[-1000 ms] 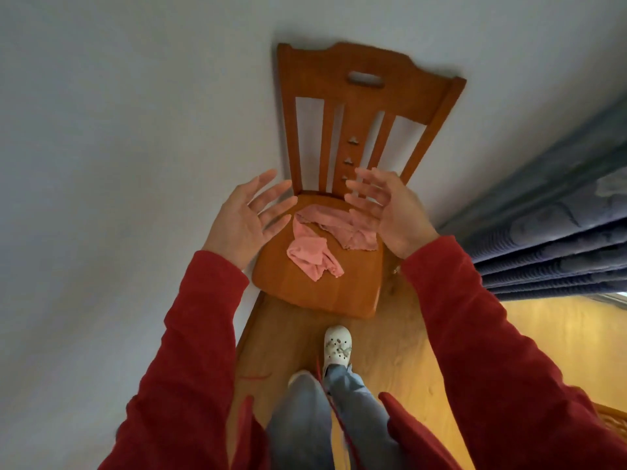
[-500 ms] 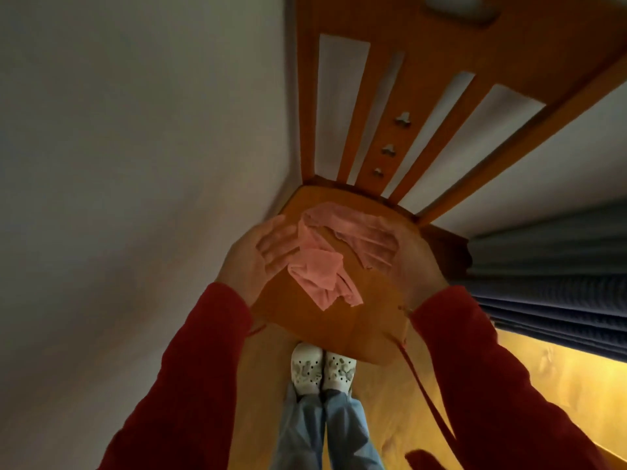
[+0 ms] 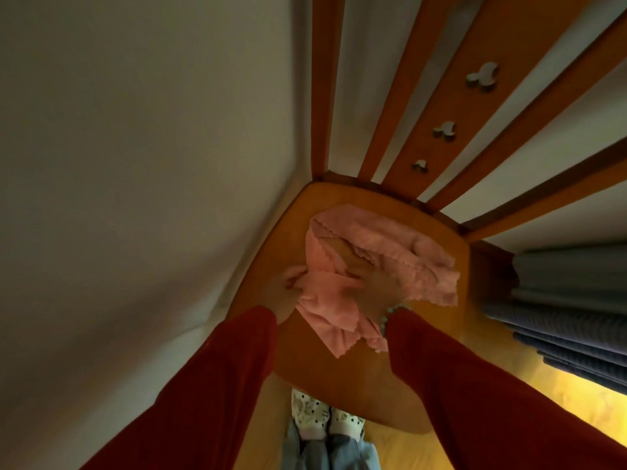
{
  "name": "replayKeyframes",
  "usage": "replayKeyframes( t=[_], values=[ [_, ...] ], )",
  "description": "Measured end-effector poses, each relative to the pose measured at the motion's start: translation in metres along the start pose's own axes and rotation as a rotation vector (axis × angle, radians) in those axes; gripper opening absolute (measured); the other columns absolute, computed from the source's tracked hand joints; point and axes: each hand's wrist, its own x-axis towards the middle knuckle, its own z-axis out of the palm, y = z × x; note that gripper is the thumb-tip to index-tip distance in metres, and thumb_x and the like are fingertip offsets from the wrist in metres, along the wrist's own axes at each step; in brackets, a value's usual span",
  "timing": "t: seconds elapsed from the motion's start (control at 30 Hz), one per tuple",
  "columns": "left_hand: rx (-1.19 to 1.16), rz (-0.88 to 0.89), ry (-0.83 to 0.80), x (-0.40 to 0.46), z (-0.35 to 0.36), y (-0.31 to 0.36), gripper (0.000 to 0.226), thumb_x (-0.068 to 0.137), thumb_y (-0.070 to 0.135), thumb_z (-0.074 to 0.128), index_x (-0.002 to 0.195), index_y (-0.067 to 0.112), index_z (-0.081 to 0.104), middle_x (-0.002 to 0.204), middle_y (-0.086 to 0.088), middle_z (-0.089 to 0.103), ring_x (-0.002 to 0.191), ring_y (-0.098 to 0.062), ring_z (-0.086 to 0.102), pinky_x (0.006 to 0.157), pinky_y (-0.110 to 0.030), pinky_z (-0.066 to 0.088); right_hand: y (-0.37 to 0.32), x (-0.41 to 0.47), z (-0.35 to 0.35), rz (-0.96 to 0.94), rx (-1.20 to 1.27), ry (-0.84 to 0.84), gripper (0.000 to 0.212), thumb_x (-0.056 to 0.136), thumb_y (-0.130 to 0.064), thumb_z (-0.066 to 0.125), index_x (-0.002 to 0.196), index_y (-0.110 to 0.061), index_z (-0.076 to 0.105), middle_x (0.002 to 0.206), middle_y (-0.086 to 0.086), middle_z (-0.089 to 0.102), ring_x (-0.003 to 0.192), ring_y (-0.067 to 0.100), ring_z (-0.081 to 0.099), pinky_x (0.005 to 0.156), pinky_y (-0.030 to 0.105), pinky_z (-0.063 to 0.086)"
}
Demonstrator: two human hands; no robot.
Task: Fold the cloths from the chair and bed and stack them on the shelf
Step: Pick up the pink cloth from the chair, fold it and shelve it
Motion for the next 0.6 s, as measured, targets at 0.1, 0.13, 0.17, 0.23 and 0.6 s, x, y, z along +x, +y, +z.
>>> replayKeyframes(
  t=[0.1, 0.13, 0.17, 0.23, 0.6],
  values=[
    [0.119, 0.013, -0.065, -0.004, 0.002, 0.000, 0.050, 0.087, -0.001, 0.058, 0.132, 0.021, 0.057, 0.111, 0.000, 0.060, 0.104, -0.018, 0.058, 0.073, -0.016, 0.045, 0.003, -0.009, 0.005, -0.044, -0.106, 0.087, 0.032, 0.100, -0.029, 0.046, 0.128, -0.027, 0.063, 0.128, 0.004, 0.063, 0.111, 0.021, 0.061, 0.095, 0.033, 0.049],
    [0.149, 0.030, -0.076, -0.008, 0.002, 0.002, 0.047, 0.086, 0.002, 0.060, 0.129, 0.021, 0.059, 0.107, 0.000, 0.062, 0.101, -0.018, 0.060, 0.072, -0.016, 0.046, 0.003, -0.015, 0.002, -0.072, -0.061, 0.123, 0.031, 0.099, -0.026, 0.048, 0.124, -0.028, 0.066, 0.125, 0.003, 0.065, 0.108, 0.021, 0.062, 0.094, 0.033, 0.049],
    [0.189, 0.043, -0.076, -0.012, 0.001, 0.003, 0.042, 0.085, 0.005, 0.062, 0.124, 0.022, 0.063, 0.104, 0.001, 0.064, 0.098, -0.017, 0.061, 0.073, -0.020, 0.048, 0.003, -0.022, -0.001, -0.095, -0.002, 0.154, 0.030, 0.098, -0.022, 0.050, 0.120, -0.025, 0.069, 0.124, 0.002, 0.066, 0.109, 0.021, 0.062, 0.095, 0.032, 0.048],
    [0.218, 0.067, -0.057, -0.024, 0.000, 0.007, 0.025, 0.083, 0.016, 0.068, 0.108, 0.023, 0.070, 0.094, 0.003, 0.068, 0.090, -0.016, 0.063, 0.074, -0.026, 0.050, -0.001, -0.036, -0.011, -0.131, 0.099, 0.218, 0.028, 0.098, -0.016, 0.052, 0.115, -0.020, 0.072, 0.123, 0.001, 0.068, 0.111, 0.018, 0.061, 0.094, 0.023, 0.043],
    [0.320, 0.080, -0.082, -0.087, -0.025, 0.016, 0.017, 0.086, 0.038, 0.068, 0.095, 0.023, 0.068, 0.096, 0.005, 0.068, 0.088, -0.009, 0.063, 0.081, -0.030, 0.052, -0.016, -0.098, -0.052, -0.187, 0.404, 0.554, 0.020, 0.097, -0.012, 0.053, 0.108, -0.021, 0.067, 0.099, -0.013, 0.061, 0.087, 0.005, 0.056, 0.079, 0.022, 0.049]
  ],
)
